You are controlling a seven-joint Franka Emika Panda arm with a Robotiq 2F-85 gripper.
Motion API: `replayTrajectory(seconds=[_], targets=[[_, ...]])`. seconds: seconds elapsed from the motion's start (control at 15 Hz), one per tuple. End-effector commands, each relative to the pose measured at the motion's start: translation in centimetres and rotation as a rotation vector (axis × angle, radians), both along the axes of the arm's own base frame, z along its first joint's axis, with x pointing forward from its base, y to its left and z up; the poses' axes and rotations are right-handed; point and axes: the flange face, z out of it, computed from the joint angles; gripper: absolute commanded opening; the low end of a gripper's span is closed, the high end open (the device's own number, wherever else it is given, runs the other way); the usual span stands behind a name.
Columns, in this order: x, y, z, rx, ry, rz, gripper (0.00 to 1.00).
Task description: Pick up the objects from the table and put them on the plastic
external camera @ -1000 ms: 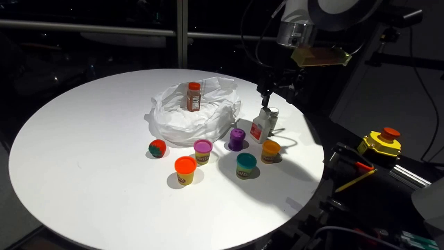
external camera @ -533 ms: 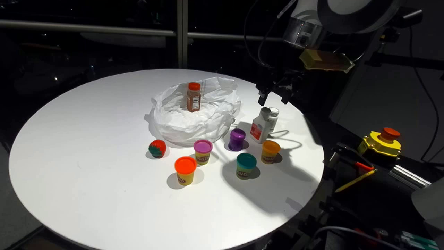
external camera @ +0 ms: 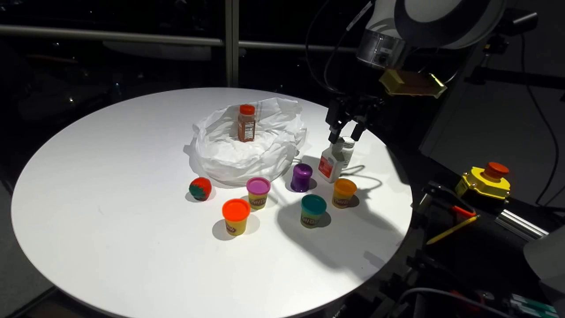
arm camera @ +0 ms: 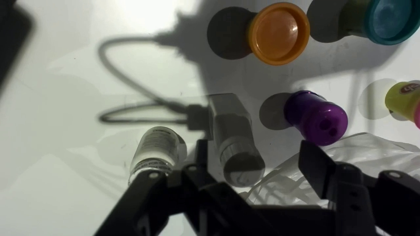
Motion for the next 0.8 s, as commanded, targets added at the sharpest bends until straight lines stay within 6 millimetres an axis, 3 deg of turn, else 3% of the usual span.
replayTrajectory(seconds=[0.0,0.27,0.53,0.73], targets=[[1.3,-0.5,-0.5,-0.005,-0.018,0.005,0.42],[2.4,-1.3,-1.3,-0.021,-0.017,-0.011,0.17],[3.1,-1.7,-1.1,-0.033,-0.019,-0.012,0.15],[3.2,-0.8,1.4,-0.048,-0.023,0.023,0.15]])
